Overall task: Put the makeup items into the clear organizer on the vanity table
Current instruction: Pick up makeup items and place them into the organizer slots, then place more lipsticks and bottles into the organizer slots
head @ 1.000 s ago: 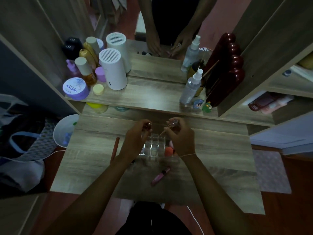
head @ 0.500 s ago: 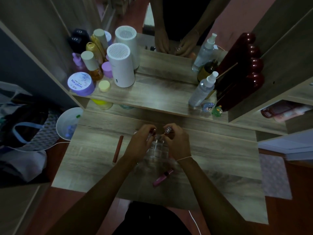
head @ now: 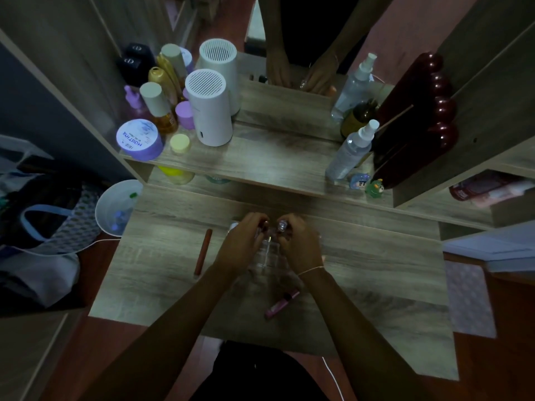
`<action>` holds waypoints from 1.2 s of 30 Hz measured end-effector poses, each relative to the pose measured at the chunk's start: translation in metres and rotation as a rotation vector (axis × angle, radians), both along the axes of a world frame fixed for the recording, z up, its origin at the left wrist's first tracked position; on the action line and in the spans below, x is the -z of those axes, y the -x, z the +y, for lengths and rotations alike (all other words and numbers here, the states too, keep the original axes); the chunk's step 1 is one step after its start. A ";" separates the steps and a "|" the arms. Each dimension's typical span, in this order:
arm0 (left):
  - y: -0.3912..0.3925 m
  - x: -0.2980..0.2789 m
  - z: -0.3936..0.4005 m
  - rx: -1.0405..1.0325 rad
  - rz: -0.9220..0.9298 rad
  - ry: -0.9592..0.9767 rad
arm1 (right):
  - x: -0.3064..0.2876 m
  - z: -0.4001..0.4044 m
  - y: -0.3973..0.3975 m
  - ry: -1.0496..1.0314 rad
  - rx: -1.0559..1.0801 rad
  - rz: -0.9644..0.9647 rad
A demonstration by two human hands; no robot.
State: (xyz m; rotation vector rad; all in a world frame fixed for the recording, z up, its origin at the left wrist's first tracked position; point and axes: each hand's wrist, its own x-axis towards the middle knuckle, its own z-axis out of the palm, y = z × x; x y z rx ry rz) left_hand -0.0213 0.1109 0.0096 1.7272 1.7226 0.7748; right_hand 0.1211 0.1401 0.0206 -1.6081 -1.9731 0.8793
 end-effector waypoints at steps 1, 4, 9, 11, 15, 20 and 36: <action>0.000 -0.001 0.000 0.002 -0.001 0.002 | 0.001 -0.001 0.000 0.003 -0.002 -0.006; -0.001 -0.002 -0.001 0.002 -0.002 0.007 | 0.002 -0.002 0.000 0.001 -0.006 -0.015; -0.002 -0.002 -0.002 -0.005 0.005 -0.019 | 0.003 -0.003 -0.001 -0.001 -0.018 -0.028; -0.002 -0.002 -0.002 -0.006 0.004 -0.026 | 0.003 -0.004 -0.002 0.001 -0.012 -0.036; -0.001 -0.001 -0.003 -0.008 -0.012 -0.035 | 0.003 -0.006 -0.003 0.002 -0.007 -0.035; 0.003 -0.007 -0.006 0.001 -0.063 -0.042 | 0.001 -0.007 -0.004 0.008 -0.014 -0.044; 0.038 -0.004 -0.081 -0.176 -0.011 -0.043 | -0.019 -0.045 -0.034 -0.091 0.110 -0.010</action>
